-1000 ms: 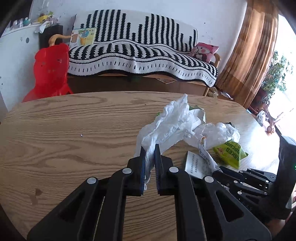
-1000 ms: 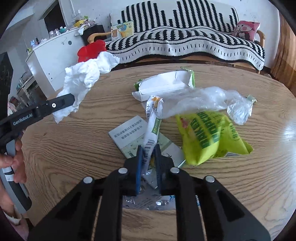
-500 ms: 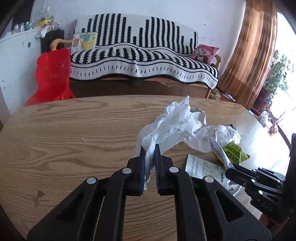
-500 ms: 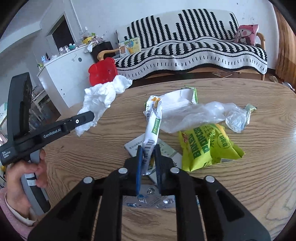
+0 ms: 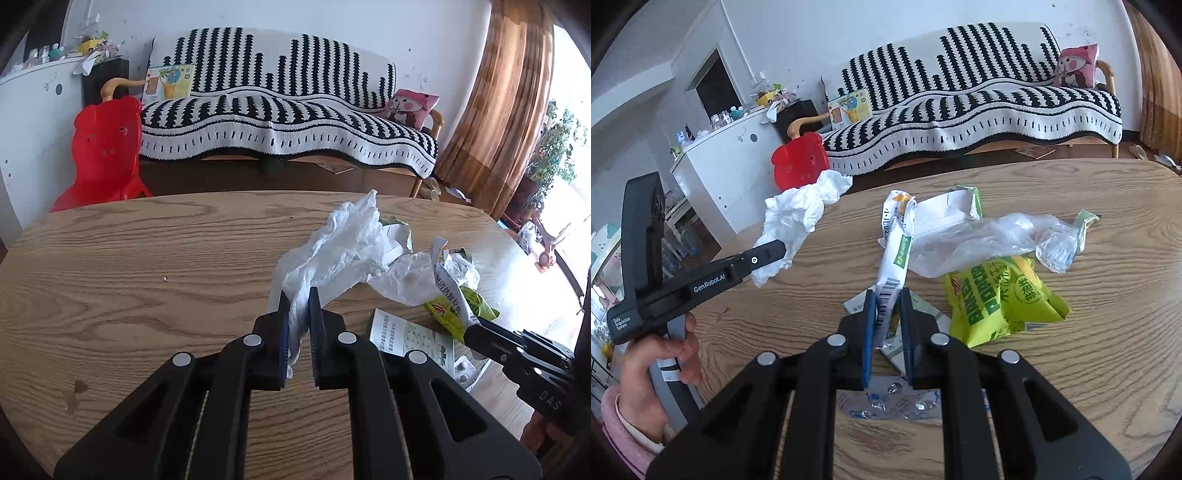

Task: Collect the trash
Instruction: 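Carry the tissue and packet to the black bin and open both tools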

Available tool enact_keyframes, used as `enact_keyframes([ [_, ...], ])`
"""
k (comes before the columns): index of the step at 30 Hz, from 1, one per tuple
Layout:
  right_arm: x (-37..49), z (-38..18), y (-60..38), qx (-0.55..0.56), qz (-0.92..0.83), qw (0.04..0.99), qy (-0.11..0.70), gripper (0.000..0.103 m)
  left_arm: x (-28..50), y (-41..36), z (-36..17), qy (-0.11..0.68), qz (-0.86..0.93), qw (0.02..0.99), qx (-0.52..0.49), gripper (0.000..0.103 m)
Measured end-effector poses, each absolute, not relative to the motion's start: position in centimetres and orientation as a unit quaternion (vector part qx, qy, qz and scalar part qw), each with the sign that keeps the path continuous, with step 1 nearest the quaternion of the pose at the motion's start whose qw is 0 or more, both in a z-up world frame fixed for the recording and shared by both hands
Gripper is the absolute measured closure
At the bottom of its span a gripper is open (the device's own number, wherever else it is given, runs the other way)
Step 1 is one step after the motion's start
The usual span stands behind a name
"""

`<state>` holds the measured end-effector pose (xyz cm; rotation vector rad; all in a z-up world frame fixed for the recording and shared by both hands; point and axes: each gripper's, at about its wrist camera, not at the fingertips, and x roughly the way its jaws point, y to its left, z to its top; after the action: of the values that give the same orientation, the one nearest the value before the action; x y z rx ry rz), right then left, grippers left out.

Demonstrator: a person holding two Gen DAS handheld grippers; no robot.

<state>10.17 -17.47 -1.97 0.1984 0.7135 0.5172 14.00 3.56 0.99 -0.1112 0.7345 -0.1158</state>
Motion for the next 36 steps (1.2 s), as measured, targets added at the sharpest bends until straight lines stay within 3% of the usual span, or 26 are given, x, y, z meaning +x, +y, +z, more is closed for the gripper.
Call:
enact_keyframes([
  [15, 10.2, -2.1, -17.4, 0.097, 0.247, 0.898, 0.351, 0.090, 14.1, 3.3, 1.1, 0.359, -0.055, 0.930, -0.051, 0.095],
  [21, 8.2, 0.3, -20.3, 0.129, 0.231, 0.915, 0.304, 0.090, 12.1, 1.4, 3.3, 0.330, -0.083, 0.939, -0.050, 0.095],
  [26, 2.1, 2.9, -29.4, 0.244, 0.206, 0.916, 0.242, 0.090, 8.4, -4.1, 5.4, 0.300, -0.137, 0.944, -0.029, 0.095],
  [31, -6.1, 2.6, -40.2, 0.235, 0.116, 0.937, 0.230, 0.090, 2.6, -14.8, 7.3, 0.298, -0.257, 0.919, -0.027, 0.095],
  [36, -13.4, -1.6, -51.3, 0.254, 0.017, 0.926, 0.280, 0.090, -3.0, -28.1, 4.7, 0.378, -0.393, 0.838, 0.001, 0.095],
])
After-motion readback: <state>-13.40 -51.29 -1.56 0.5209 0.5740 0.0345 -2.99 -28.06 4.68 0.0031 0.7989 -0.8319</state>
